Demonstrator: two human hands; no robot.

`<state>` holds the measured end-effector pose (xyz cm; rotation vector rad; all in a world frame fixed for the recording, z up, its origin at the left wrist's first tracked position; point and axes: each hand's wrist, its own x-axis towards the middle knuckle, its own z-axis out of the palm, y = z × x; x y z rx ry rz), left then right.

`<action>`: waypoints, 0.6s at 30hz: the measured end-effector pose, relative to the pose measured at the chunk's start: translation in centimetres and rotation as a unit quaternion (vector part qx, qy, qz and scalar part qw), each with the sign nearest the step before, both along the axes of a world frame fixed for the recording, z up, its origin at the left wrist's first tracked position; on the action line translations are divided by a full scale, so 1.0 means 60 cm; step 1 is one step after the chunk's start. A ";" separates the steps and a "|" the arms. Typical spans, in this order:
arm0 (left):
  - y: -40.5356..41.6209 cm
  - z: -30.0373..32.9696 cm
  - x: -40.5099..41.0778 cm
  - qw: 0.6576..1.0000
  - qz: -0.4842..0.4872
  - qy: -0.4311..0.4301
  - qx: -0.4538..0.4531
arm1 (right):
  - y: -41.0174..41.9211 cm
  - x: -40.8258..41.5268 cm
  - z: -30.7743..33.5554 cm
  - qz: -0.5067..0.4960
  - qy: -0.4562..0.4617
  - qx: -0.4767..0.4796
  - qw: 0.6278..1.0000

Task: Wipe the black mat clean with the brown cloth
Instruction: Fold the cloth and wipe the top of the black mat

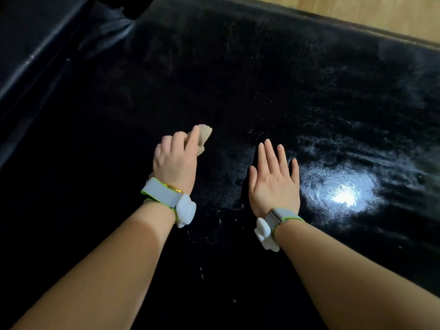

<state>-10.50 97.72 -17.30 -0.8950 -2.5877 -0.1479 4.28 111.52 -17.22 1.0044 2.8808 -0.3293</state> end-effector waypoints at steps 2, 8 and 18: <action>0.002 -0.003 0.000 1.000 -0.004 -0.020 -0.016 | 0.001 -0.002 -0.001 0.000 -0.001 0.006 1.000; 0.022 0.032 0.006 0.977 0.043 -0.206 -0.038 | -0.003 0.000 -0.002 -0.002 0.005 0.005 1.000; -0.048 0.026 0.121 0.981 -0.158 -0.111 -0.003 | 0.002 0.005 -0.003 0.013 0.001 0.008 1.000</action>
